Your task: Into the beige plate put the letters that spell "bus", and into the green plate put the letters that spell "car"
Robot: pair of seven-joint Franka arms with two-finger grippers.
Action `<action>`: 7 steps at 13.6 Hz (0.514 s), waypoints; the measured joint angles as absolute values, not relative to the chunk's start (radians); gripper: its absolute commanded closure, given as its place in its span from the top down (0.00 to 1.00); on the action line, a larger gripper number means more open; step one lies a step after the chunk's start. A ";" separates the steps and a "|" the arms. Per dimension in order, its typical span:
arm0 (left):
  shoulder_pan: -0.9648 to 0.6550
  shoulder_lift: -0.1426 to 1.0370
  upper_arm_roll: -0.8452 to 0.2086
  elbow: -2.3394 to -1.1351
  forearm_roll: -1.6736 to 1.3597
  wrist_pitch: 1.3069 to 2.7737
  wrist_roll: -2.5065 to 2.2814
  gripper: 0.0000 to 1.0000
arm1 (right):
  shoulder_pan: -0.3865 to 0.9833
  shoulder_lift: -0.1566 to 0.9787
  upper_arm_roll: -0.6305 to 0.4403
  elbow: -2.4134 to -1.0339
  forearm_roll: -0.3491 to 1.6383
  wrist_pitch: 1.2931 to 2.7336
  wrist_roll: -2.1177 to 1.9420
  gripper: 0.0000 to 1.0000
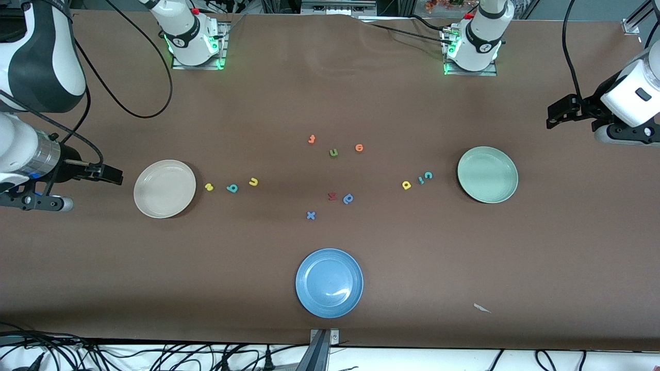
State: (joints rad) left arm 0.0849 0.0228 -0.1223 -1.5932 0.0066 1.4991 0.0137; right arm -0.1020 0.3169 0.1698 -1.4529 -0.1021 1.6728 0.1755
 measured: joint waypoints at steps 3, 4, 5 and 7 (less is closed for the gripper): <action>0.085 0.026 -0.122 -1.593 0.007 1.499 0.014 1.00 | -0.102 0.317 0.170 -1.453 -0.102 1.672 0.176 1.00; 0.085 0.033 -0.123 -1.594 0.007 1.498 0.014 1.00 | -0.102 0.317 0.170 -1.453 -0.102 1.672 0.176 1.00; 0.085 0.048 -0.124 -1.596 0.007 1.496 0.014 1.00 | -0.102 0.317 0.170 -1.453 -0.102 1.672 0.176 1.00; 0.085 0.092 -0.124 -1.597 0.007 1.496 0.014 1.00 | -0.102 0.317 0.170 -1.453 -0.102 1.671 0.176 1.00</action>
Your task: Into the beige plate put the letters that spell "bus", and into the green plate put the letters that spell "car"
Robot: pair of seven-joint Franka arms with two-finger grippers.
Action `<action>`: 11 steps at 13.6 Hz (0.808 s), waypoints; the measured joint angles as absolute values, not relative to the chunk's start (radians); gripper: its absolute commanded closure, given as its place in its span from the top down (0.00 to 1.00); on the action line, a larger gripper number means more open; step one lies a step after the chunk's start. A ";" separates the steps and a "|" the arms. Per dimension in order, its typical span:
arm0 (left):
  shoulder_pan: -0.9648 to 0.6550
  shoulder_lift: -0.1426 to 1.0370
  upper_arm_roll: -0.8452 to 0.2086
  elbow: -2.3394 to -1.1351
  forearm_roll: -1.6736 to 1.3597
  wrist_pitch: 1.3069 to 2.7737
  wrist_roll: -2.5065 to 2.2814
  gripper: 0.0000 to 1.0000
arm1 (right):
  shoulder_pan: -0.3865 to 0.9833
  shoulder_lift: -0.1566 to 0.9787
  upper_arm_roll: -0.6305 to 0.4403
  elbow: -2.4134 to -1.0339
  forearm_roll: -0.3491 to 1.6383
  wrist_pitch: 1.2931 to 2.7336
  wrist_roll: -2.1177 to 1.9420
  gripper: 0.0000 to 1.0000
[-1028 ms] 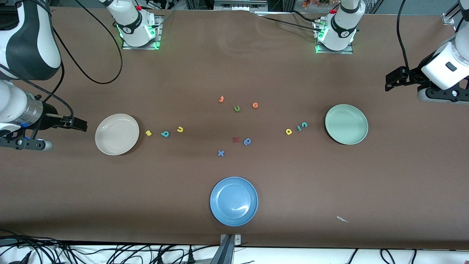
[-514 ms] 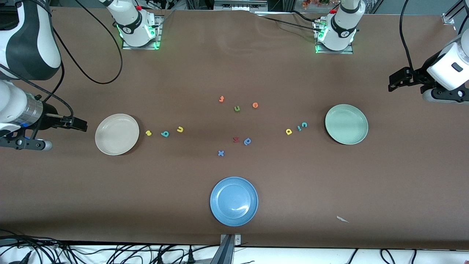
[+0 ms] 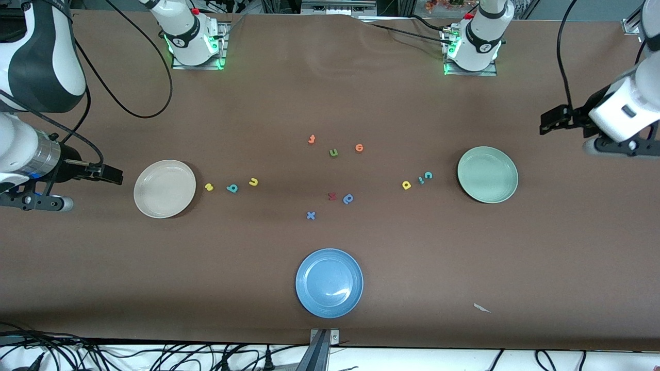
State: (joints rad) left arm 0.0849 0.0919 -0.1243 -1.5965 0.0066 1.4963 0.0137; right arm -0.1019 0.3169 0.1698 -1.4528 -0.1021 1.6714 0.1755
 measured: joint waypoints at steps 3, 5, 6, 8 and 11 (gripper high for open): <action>0.085 0.113 -0.126 -1.594 0.007 1.497 0.014 1.00 | -0.102 0.317 0.170 -1.453 -0.102 1.671 0.176 1.00; 0.085 0.113 -0.130 -1.590 0.007 1.496 0.014 1.00 | -0.102 0.317 0.170 -1.453 -0.102 1.672 0.187 1.00; 0.085 0.113 -0.130 -1.590 0.007 1.495 0.014 1.00 | -0.102 0.317 0.170 -1.453 -0.101 1.672 0.200 1.00; 0.085 0.113 -0.130 -1.590 0.007 1.493 0.014 1.00 | -0.098 0.317 0.171 -1.453 -0.099 1.671 0.204 1.00; 0.086 0.113 -0.129 -1.612 0.007 1.485 0.014 1.00 | -0.068 0.323 0.175 -1.459 -0.099 1.670 0.207 1.00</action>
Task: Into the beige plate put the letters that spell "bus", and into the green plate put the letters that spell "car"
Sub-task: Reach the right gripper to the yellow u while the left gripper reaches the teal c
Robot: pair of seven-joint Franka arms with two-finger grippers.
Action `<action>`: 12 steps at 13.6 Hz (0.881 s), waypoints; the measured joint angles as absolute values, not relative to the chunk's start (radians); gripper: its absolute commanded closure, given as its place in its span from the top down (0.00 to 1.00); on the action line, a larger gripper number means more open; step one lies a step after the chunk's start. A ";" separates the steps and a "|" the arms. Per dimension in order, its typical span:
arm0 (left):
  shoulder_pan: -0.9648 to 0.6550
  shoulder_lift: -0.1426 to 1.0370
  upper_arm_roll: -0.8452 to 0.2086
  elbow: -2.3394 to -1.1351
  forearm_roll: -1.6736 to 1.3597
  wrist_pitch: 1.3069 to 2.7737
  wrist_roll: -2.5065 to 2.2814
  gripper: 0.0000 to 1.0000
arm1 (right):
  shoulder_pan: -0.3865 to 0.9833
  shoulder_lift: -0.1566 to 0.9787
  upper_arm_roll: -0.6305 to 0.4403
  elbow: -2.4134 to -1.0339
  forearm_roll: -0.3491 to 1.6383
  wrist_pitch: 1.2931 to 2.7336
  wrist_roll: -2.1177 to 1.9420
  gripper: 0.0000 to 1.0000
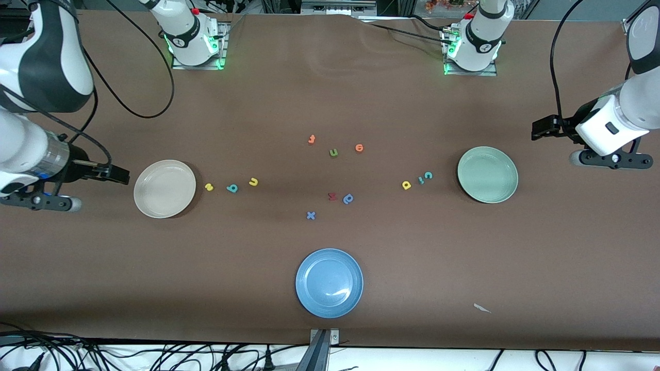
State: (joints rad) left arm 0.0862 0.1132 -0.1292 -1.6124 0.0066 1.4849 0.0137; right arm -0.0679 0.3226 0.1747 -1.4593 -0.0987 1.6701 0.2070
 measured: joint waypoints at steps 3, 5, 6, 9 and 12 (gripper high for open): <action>0.089 0.113 -0.130 -1.640 0.005 1.491 -0.003 1.00 | -0.005 0.354 0.176 -1.468 -0.098 1.700 0.292 1.00; 0.077 0.105 -0.142 -1.693 -0.034 1.567 -0.068 1.00 | 0.034 0.393 0.177 -1.469 -0.096 1.724 0.361 1.00; 0.068 0.095 -0.162 -1.753 -0.053 1.642 -0.108 1.00 | 0.055 0.415 0.178 -1.470 -0.094 1.731 0.396 1.00; 0.053 0.068 -0.257 -1.947 -0.062 1.847 -0.223 1.00 | 0.128 0.487 0.180 -1.472 -0.088 1.765 0.516 1.00; 0.047 0.061 -0.321 -2.064 -0.062 2.000 -0.280 1.00 | 0.195 0.548 0.181 -1.474 -0.087 1.823 0.590 0.98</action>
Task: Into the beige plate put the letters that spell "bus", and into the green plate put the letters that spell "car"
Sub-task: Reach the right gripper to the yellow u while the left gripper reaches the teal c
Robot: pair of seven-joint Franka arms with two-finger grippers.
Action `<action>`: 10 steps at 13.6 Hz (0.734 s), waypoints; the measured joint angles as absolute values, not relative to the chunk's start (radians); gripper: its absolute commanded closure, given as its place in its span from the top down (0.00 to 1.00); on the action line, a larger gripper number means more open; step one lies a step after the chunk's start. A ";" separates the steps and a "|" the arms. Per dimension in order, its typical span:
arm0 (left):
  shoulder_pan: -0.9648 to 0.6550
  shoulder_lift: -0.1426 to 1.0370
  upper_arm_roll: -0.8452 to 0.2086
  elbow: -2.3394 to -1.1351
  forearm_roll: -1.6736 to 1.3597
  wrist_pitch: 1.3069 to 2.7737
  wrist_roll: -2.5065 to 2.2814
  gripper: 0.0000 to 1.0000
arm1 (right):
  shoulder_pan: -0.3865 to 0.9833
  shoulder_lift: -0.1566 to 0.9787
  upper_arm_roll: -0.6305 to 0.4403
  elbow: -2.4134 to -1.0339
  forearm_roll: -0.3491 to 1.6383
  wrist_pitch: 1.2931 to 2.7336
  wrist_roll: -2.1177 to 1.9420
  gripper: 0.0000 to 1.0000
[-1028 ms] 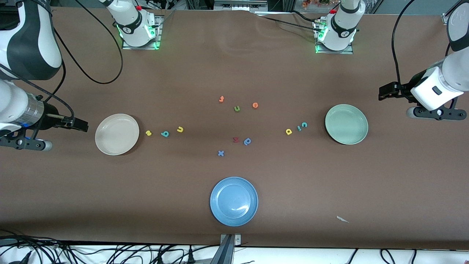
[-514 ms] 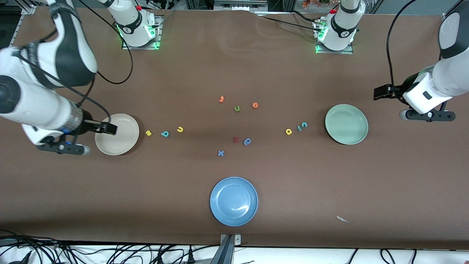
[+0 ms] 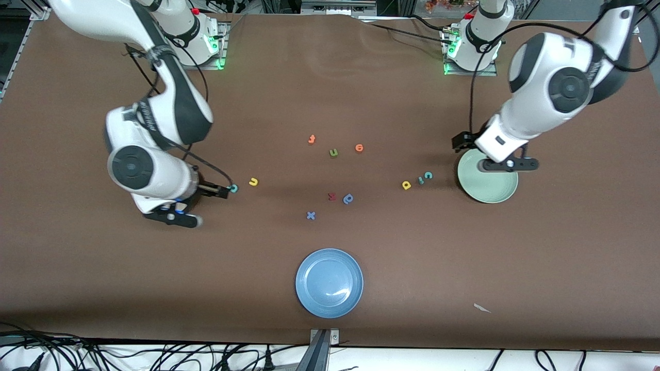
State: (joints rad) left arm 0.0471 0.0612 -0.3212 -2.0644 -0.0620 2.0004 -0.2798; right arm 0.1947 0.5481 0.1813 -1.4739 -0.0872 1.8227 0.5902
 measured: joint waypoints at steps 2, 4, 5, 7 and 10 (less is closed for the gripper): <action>0.047 0.062 -0.339 -2.151 -0.062 2.127 -0.292 1.00 | 0.219 0.584 0.181 -1.485 -0.086 1.859 0.624 0.98; 0.047 0.070 -0.341 -2.221 -0.062 2.227 -0.292 1.00 | 0.236 0.611 0.181 -1.531 -0.086 1.933 0.673 0.98; 0.045 0.080 -0.342 -2.238 -0.062 2.253 -0.292 1.00 | 0.246 0.620 0.181 -1.560 -0.086 1.970 0.706 0.98; 0.036 0.111 -0.342 -2.249 -0.062 2.296 -0.292 1.00 | 0.263 0.626 0.181 -1.612 -0.086 2.027 0.774 0.96; 0.021 0.183 -0.343 -2.252 -0.062 2.379 -0.292 1.00 | 0.274 0.626 0.181 -1.705 -0.085 2.135 0.827 0.95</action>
State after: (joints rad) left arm 0.0211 0.1830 -0.3431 -2.2524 -0.0620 2.3792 -0.2922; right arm 0.2739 0.6262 0.1812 -1.7049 -0.0854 2.1352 0.8275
